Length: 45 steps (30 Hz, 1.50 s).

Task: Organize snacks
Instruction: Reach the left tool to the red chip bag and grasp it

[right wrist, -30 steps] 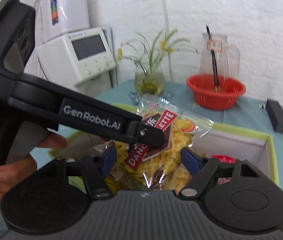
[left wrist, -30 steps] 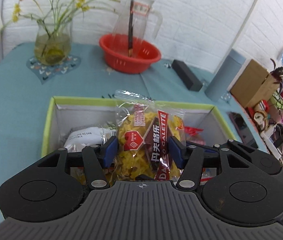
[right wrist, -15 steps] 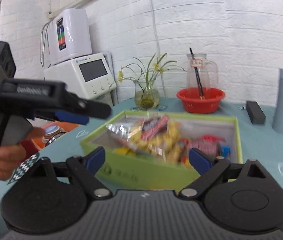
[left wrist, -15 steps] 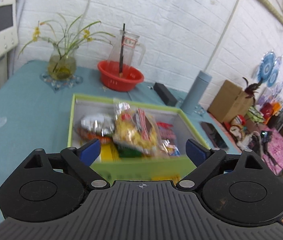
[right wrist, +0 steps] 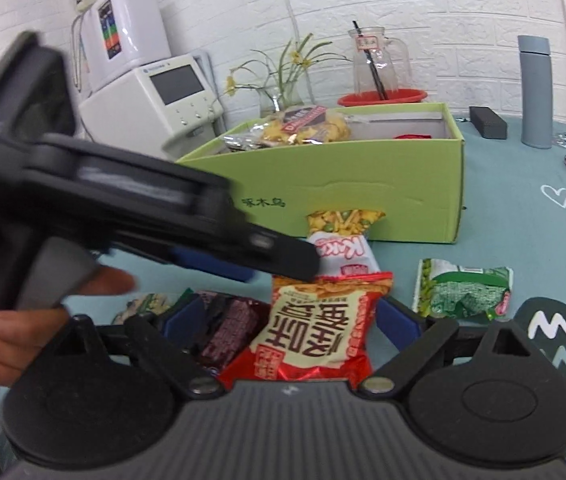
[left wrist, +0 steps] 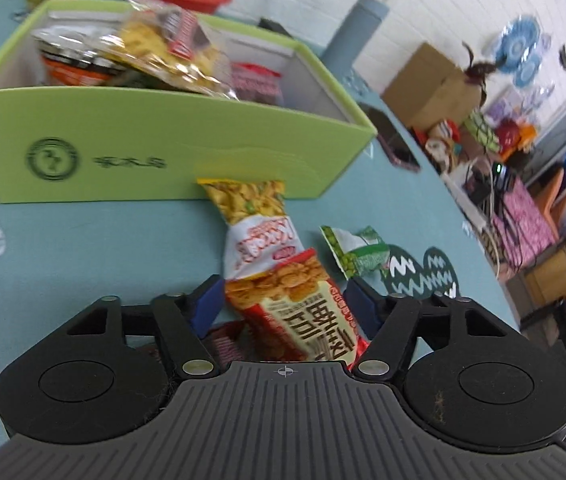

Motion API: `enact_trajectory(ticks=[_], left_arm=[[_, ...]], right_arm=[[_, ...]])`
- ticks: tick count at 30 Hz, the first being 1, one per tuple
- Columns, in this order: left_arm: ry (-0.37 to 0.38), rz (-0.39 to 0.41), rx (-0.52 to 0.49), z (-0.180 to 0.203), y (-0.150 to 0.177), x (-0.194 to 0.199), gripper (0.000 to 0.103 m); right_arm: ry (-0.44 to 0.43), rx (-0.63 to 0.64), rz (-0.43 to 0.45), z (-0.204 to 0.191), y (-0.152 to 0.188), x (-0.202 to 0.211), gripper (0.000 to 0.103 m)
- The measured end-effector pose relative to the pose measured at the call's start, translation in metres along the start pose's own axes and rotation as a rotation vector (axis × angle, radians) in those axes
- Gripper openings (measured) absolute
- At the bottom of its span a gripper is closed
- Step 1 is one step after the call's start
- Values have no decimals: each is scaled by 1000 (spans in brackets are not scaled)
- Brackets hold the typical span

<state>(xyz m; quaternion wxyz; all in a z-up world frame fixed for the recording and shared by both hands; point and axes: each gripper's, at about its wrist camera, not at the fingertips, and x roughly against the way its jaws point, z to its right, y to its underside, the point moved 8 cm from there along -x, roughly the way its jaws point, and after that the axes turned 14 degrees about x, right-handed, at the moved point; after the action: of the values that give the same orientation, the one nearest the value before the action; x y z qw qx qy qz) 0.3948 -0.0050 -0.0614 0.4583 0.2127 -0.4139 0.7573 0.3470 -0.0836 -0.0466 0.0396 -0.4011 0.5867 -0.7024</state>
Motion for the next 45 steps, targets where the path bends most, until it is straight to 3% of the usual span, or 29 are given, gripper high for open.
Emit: enact_trajectory(ticks=[3,8,15,19,23,27,29,32,37,41,45], left_arm=[[-23,-13,-76,15,6,-5,37],[20,-47,-128,39,32,0,35],[25,-12,-199,59,73,6,36],[51,-3,-194,65,86,11,36],[90,-63,-149,67,98,7,35],[110,0,-129,67,90,26,37],[138,50,-114,65,76,40,50],[105,84,-105,55,59,44,54],[121,-10,-73,47,52,10,53],[114,-4,-110,53,49,4,55],[170,-69,-161,65,72,2,57]], right_arm=[[-13,37,-22,-3,4,4,94],[-73,-16,-18,-6,20,24,93],[-42,-69,-63,-13,52,48,93],[-10,-76,-60,-15,60,63,93],[10,-95,-55,-14,65,73,93],[51,-80,-30,-14,61,84,93],[79,-62,-20,-14,59,90,93],[87,-50,-25,-14,59,89,93],[12,-80,-33,-11,55,72,93],[17,-74,-50,-3,49,62,93],[36,-82,-49,5,51,59,93]])
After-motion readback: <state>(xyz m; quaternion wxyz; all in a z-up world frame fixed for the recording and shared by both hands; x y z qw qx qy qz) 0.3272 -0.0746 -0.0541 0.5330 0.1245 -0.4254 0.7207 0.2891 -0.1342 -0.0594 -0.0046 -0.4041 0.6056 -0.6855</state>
